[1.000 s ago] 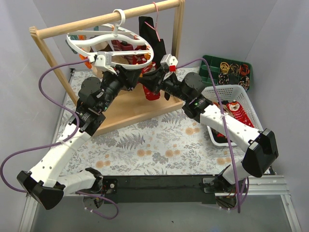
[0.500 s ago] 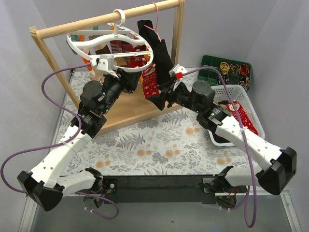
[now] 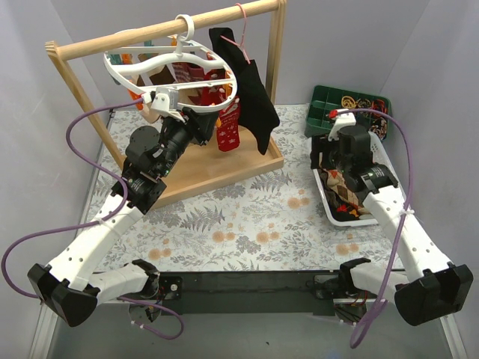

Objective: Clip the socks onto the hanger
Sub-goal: Pick up the sock from the bin.

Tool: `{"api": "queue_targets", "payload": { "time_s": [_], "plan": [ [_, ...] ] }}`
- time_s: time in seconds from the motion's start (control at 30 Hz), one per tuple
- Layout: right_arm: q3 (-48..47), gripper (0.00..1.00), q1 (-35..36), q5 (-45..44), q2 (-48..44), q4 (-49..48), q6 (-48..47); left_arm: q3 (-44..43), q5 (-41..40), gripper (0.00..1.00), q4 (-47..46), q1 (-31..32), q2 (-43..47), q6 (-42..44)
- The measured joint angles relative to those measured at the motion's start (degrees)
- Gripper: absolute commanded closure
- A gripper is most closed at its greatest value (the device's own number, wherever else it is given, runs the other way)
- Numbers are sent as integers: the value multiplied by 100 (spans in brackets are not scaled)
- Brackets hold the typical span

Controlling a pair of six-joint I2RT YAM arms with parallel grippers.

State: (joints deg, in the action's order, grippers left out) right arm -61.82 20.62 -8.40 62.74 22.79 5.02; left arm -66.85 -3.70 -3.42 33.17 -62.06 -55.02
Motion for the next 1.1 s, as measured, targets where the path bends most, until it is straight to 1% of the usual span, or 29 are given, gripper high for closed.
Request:
{"api": "queue_targets", "payload": {
  "time_s": [0.07,0.17,0.2,0.3,0.4,0.7,0.83,1.1],
  "plan": [
    [131,26,-422,-299,70,216,-55,0,-11,100,17,0,0,-2],
    [164,30,-1062,-474,315,295,-52,0,-20,100,52,0,2,-4],
    [162,33,-1290,-494,433,267,-48,0,-24,100,66,0,2,-7],
    [116,38,-1939,-461,894,232,-37,0,-35,100,96,0,2,-15],
    [2,41,-2350,-463,1434,76,-20,0,-39,100,125,0,4,-31],
    [-297,48,-2697,-481,2741,-514,271,-2,-61,100,197,0,11,-140],
    [-544,50,-2793,-542,3274,-763,393,-2,-59,100,229,0,35,-166],
    [-789,55,-2839,-566,4019,-1097,721,-2,-76,100,278,0,46,-177]
  ]
}}
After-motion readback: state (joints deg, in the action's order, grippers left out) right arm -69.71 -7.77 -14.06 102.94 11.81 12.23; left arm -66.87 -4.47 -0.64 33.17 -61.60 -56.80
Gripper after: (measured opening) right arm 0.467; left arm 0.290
